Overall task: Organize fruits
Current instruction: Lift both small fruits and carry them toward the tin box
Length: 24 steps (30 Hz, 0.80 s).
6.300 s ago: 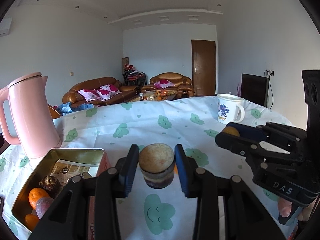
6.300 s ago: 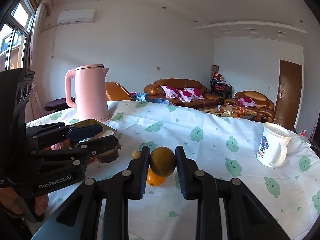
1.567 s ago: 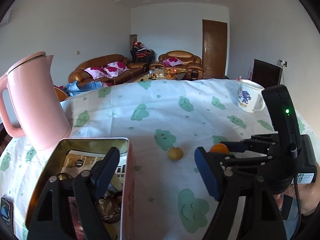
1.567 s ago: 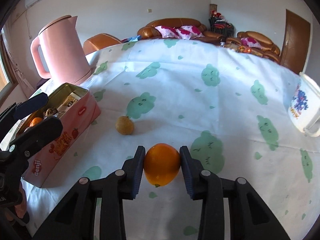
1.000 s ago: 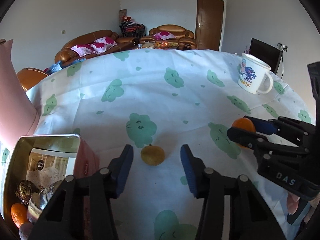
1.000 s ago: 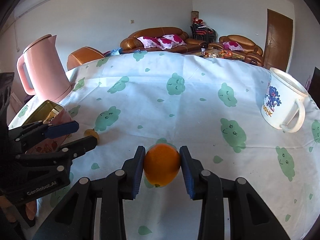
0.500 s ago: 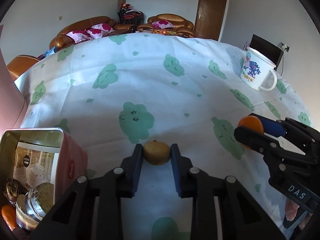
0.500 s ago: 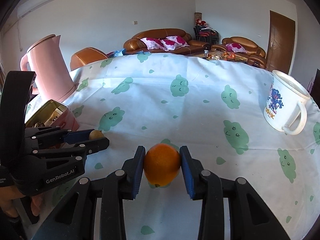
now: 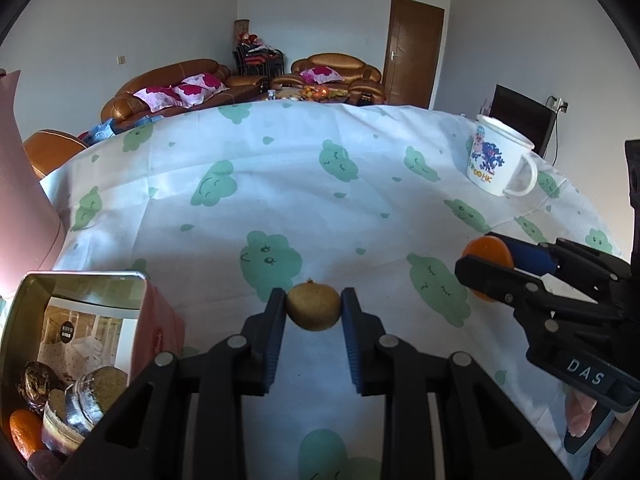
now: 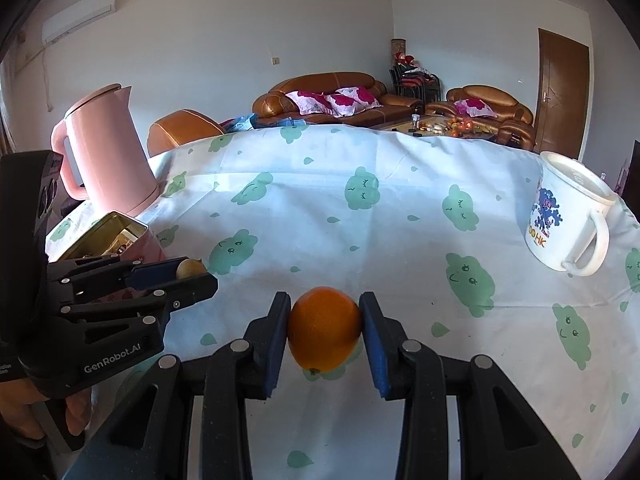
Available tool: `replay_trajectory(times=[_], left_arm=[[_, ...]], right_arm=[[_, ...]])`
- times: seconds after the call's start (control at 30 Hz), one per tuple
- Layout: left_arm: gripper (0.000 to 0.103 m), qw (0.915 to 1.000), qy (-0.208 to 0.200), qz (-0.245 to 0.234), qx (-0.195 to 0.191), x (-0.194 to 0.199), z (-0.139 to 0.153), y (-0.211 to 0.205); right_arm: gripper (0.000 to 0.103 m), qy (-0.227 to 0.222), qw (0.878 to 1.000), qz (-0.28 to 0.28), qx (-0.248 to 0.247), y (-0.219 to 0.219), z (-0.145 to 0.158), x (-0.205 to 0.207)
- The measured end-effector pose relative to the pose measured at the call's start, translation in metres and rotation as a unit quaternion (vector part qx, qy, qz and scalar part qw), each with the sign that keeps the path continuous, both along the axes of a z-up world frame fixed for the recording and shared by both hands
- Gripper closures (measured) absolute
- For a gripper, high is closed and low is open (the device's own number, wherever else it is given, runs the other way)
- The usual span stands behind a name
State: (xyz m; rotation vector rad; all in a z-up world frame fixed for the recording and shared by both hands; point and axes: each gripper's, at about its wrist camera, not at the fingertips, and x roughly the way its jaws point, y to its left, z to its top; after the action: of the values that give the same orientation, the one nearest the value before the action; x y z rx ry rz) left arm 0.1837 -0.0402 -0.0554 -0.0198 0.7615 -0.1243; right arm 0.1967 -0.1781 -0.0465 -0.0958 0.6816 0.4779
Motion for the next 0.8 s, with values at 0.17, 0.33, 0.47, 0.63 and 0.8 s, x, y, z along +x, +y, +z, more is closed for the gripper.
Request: replay_trajectory(times=[0.17, 0.33, 0.47, 0.63, 0.8], left_arm=[[0.074, 0.9998, -0.020, 0.002, 0.002, -0.006, 0.005, -0.001], [0.074, 0.9991, -0.042, 0.008, 0.008, -0.014, 0.010, -0.001], [0.074, 0.9983, -0.055, 0.010, 0.013, -0.019, 0.013, -0.004], [0.074, 0.9969, -0.074, 0.013, 0.024, -0.025, 0.017, -0.006], [0.074, 0.9953, -0.090, 0.012, 0.035, -0.032, 0.019, -0.010]], right_arm=[[0.066, -0.008, 1.000, 0.003, 0.006, -0.001, 0.002, -0.002], [0.066, -0.020, 1.000, 0.004, 0.010, -0.002, 0.005, -0.005], [0.066, -0.028, 1.000, 0.006, 0.012, -0.002, 0.006, -0.007], [0.066, -0.038, 0.999, 0.012, 0.017, -0.003, 0.008, -0.010], [0.066, -0.047, 0.999, 0.013, 0.020, -0.003, 0.009, -0.013]])
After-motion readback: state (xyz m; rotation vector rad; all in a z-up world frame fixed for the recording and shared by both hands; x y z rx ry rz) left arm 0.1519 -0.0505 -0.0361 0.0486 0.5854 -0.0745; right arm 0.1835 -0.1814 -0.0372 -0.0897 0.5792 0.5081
